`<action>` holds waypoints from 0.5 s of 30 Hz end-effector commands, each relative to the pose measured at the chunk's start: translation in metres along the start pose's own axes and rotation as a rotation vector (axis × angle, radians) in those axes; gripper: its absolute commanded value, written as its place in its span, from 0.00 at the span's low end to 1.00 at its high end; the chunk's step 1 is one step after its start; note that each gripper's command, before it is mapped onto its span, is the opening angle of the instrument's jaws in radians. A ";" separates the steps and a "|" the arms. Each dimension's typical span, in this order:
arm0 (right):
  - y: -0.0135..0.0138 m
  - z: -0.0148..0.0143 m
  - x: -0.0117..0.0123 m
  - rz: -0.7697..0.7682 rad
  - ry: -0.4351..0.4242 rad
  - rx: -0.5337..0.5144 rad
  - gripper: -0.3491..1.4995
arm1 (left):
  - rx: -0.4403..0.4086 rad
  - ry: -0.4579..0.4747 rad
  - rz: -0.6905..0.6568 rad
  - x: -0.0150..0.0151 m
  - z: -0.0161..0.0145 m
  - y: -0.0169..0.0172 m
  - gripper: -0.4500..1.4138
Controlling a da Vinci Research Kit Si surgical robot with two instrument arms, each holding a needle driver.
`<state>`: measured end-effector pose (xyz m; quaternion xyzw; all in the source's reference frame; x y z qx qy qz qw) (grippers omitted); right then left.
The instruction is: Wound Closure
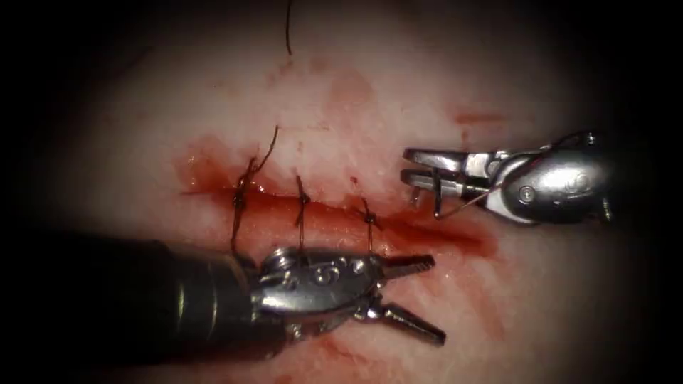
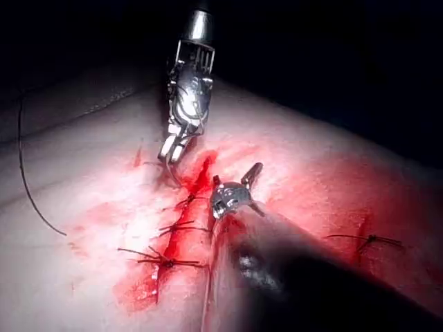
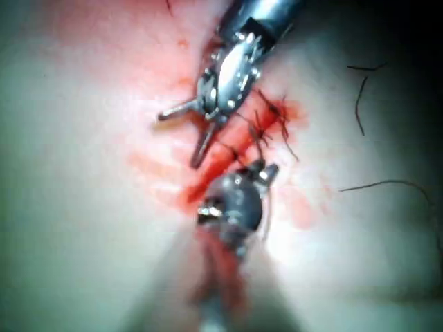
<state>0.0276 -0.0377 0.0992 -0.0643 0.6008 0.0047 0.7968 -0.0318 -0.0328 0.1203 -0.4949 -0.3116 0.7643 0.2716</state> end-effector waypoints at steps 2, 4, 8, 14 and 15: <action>0.0010 0.0007 0.0001 0.047 0.001 -0.012 0.00 | 0.011 -0.025 0.018 -0.0022 0.0013 -0.0014 0.64; 0.0012 0.0006 0.0002 0.055 0.001 -0.012 0.00 | 0.009 -0.031 0.011 -0.0028 0.0015 -0.0018 0.64; 0.0017 0.0007 0.0000 0.098 0.001 -0.012 0.00 | -0.004 -0.054 -0.001 -0.0044 0.0019 -0.0027 0.63; 0.0024 0.0007 -0.0006 0.163 -0.001 -0.006 0.00 | -0.005 -0.067 -0.013 -0.0056 0.0018 -0.0040 0.63; 0.0024 0.0007 -0.0006 0.169 -0.001 -0.006 0.00 | -0.006 -0.067 -0.013 -0.0056 0.0017 -0.0041 0.63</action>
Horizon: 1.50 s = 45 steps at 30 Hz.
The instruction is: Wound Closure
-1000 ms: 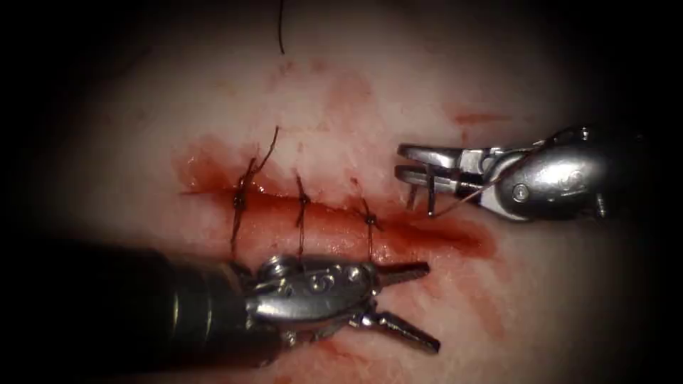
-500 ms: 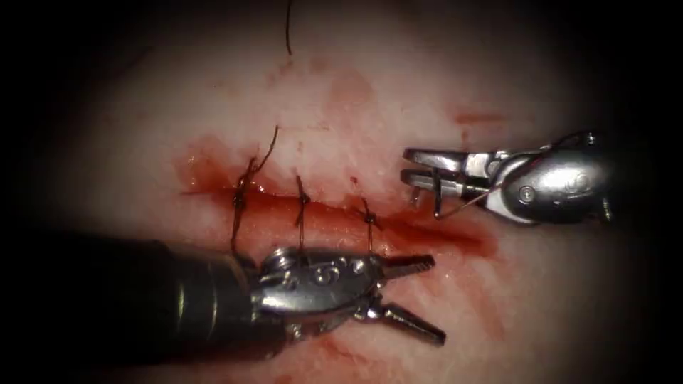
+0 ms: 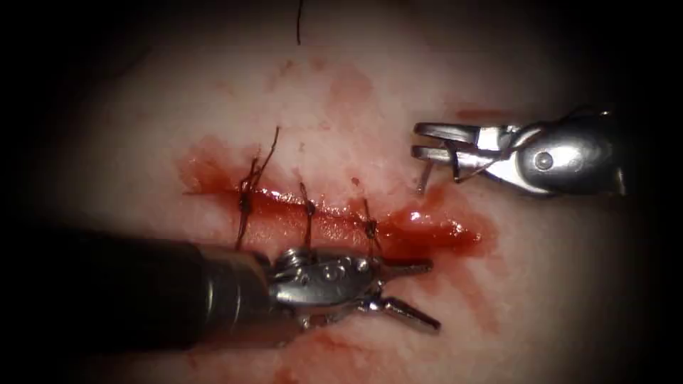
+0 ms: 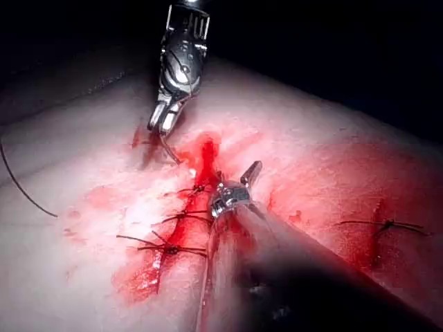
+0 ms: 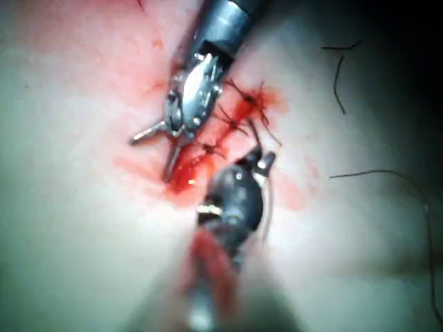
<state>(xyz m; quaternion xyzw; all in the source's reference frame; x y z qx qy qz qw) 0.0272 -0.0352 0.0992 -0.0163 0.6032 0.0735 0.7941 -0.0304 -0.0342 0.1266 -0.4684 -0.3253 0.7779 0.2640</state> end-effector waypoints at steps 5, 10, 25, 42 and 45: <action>0.0003 0.0011 -0.0003 0.079 0.000 0.009 0.00 | 0.001 -0.005 0.002 -0.0007 0.0008 -0.0005 0.63; 0.0005 0.0016 -0.0004 0.249 -0.013 0.027 0.00 | 0.002 -0.008 0.002 -0.0008 0.0008 -0.0005 0.63; -0.0004 0.0032 -0.0016 0.551 -0.127 0.126 0.00 | 0.004 -0.029 0.003 -0.0009 0.0003 -0.0004 0.61; -0.0019 0.0036 -0.0028 0.776 -0.191 0.223 0.00 | 0.011 -0.073 0.005 -0.0012 -0.0005 -0.0001 0.60; -0.0020 0.0036 -0.0028 0.792 -0.193 0.223 0.00 | 0.011 -0.073 0.005 -0.0012 -0.0005 -0.0001 0.60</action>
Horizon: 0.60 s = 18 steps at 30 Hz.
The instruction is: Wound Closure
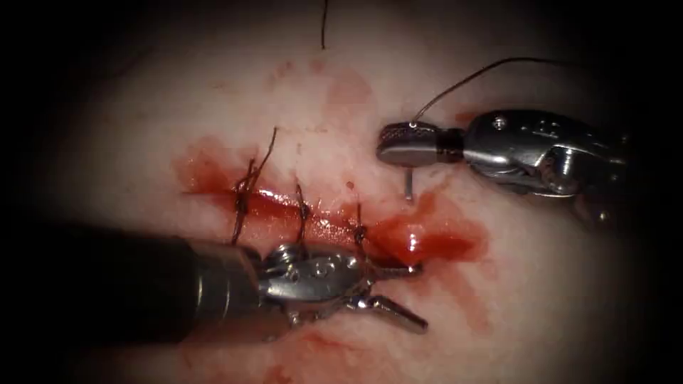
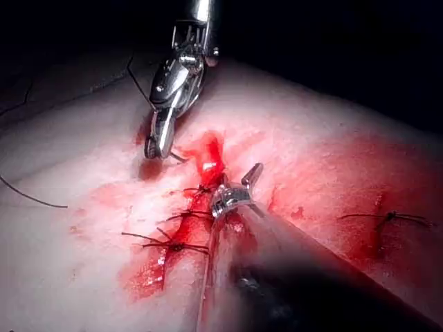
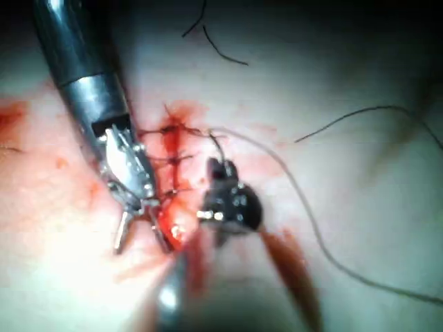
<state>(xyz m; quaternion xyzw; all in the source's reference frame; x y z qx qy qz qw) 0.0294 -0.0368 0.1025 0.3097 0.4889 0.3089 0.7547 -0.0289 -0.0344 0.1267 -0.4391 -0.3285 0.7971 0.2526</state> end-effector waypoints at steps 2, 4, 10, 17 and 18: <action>0.0000 0.0008 0.0000 0.005 0.001 0.002 0.00 | -0.002 -0.001 -0.001 -0.0003 0.0007 -0.0001 0.60; 0.0000 0.0007 0.0000 0.011 0.001 0.000 0.00 | -0.001 -0.003 -0.001 -0.0003 0.0007 0.0000 0.60; -0.0003 0.0007 -0.0001 0.081 -0.017 0.035 0.00 | -0.003 -0.004 -0.007 -0.0003 0.0005 0.0000 0.60; -0.0012 0.0006 -0.0010 0.184 -0.052 0.103 0.00 | -0.006 -0.007 0.006 -0.0004 0.0001 0.0001 0.60; -0.0012 0.0006 -0.0010 0.184 -0.052 0.103 0.00 | -0.006 -0.007 0.006 -0.0004 0.0001 0.0001 0.60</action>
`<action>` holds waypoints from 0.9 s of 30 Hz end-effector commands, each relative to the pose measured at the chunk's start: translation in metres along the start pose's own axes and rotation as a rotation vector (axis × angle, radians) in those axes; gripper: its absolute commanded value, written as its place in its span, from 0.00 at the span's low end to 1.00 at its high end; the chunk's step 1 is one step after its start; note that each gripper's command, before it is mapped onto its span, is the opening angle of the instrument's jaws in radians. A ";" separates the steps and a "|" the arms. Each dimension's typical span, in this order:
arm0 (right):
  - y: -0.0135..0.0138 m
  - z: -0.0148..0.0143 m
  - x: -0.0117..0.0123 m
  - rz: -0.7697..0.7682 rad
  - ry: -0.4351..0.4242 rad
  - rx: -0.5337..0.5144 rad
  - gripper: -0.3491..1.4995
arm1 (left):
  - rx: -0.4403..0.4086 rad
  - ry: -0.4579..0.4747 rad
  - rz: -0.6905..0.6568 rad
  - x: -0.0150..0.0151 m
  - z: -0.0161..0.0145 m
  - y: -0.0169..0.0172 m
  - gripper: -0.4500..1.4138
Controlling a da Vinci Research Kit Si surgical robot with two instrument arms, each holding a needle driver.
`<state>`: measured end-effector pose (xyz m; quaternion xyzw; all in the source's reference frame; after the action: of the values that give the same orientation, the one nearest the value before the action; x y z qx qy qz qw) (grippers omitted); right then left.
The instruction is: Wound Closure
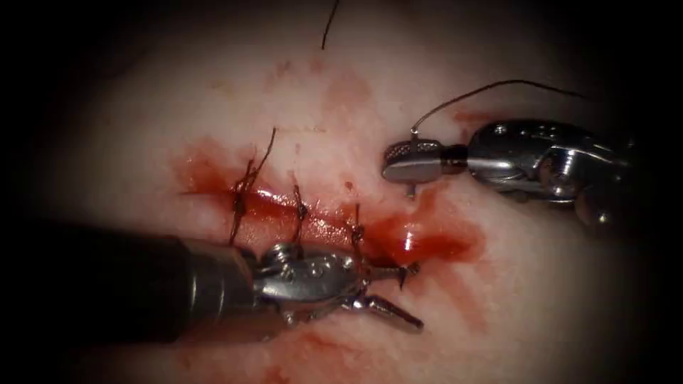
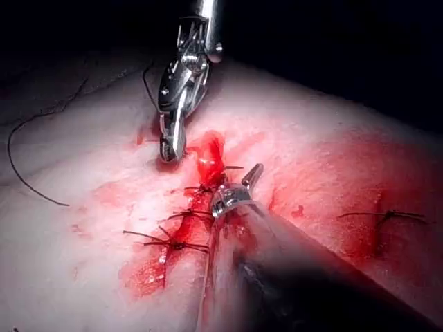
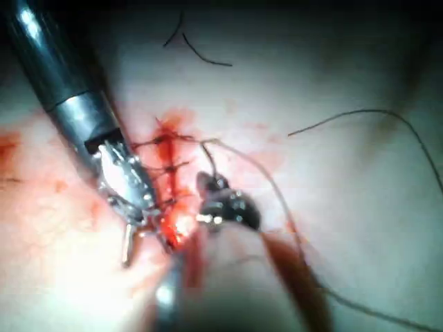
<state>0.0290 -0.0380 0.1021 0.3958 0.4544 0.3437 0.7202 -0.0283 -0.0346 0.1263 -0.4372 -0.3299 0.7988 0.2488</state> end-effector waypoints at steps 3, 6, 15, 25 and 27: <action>-0.0006 0.0015 -0.0009 0.024 -0.007 0.040 0.00 | -0.004 0.001 0.007 -0.0001 0.0006 -0.0001 0.60; -0.0011 0.0020 -0.0013 0.032 -0.015 0.058 0.00 | -0.005 0.001 0.012 -0.0001 0.0005 0.0000 0.59; -0.0006 0.0015 0.0009 -0.165 0.120 -0.123 0.47 | -0.005 0.002 0.024 -0.0001 0.0006 0.0003 0.59; -0.0017 -0.0005 0.0042 -0.363 0.145 -0.307 0.75 | -0.004 -0.001 0.030 -0.0001 0.0006 0.0003 0.59; -0.0017 -0.0003 0.0042 -0.369 0.145 -0.307 0.75 | -0.004 -0.001 0.030 -0.0001 0.0006 0.0003 0.59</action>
<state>0.0296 -0.0350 0.0985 0.1653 0.5113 0.2966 0.7895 -0.0284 -0.0346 0.1258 -0.4415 -0.3244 0.8025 0.2364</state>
